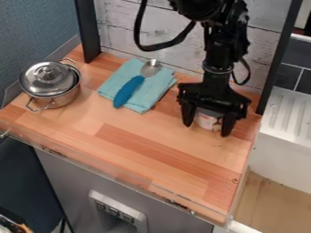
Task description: Moves the can to the right upper side of the table
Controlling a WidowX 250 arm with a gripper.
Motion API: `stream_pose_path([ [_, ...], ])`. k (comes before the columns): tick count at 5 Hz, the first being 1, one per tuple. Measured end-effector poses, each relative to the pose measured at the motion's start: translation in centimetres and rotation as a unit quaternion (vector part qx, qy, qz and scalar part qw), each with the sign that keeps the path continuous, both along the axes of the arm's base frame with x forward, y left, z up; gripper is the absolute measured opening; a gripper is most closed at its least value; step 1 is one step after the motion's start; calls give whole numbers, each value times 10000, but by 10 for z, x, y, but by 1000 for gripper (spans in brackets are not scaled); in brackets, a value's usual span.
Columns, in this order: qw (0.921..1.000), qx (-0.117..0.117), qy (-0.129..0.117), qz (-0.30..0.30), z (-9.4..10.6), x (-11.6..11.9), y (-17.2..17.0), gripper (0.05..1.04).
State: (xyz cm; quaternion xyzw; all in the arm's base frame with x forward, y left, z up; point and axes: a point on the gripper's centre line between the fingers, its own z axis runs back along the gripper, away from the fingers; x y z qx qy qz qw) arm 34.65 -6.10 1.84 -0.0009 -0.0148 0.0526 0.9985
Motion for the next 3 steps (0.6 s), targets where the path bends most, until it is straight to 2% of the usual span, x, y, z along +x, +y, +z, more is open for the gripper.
stream_pose_path([
  [2, 9998, 120, -186, -1, 11, 14, 3, 1000],
  [3, 9997, 121, -168, -137, 10, 7, 5, 1000],
])
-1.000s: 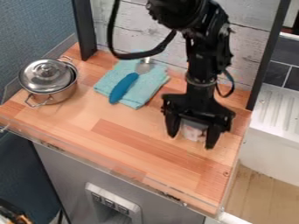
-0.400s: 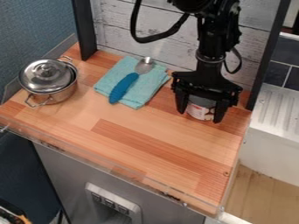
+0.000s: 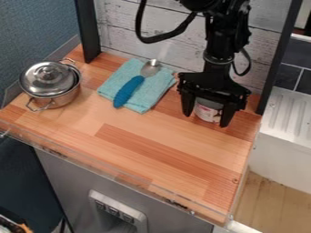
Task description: Moves the can to the right upper side of the table
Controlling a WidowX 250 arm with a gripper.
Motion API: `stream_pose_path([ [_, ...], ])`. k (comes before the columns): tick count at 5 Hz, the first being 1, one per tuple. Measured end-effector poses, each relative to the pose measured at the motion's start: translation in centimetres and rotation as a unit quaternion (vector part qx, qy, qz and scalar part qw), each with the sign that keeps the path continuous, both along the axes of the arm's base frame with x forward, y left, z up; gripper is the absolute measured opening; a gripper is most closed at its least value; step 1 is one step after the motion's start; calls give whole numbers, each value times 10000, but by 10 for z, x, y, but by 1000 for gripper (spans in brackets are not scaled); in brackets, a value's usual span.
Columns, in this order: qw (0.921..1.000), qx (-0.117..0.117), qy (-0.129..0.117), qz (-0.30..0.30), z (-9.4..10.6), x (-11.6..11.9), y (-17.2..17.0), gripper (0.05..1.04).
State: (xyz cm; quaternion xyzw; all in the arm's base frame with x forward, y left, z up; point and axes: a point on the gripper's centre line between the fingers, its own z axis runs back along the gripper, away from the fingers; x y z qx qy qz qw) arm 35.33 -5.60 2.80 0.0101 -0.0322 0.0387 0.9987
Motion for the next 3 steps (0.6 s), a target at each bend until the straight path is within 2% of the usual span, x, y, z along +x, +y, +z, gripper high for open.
stream_pose_path([
  [1, 9992, -49, -343, -213, 26, -8, 0, 1000],
  [2, 9983, -44, -407, -414, 39, -23, 3, 1000],
  [3, 9984, 19, -319, -475, 40, -31, 9, 1000],
])
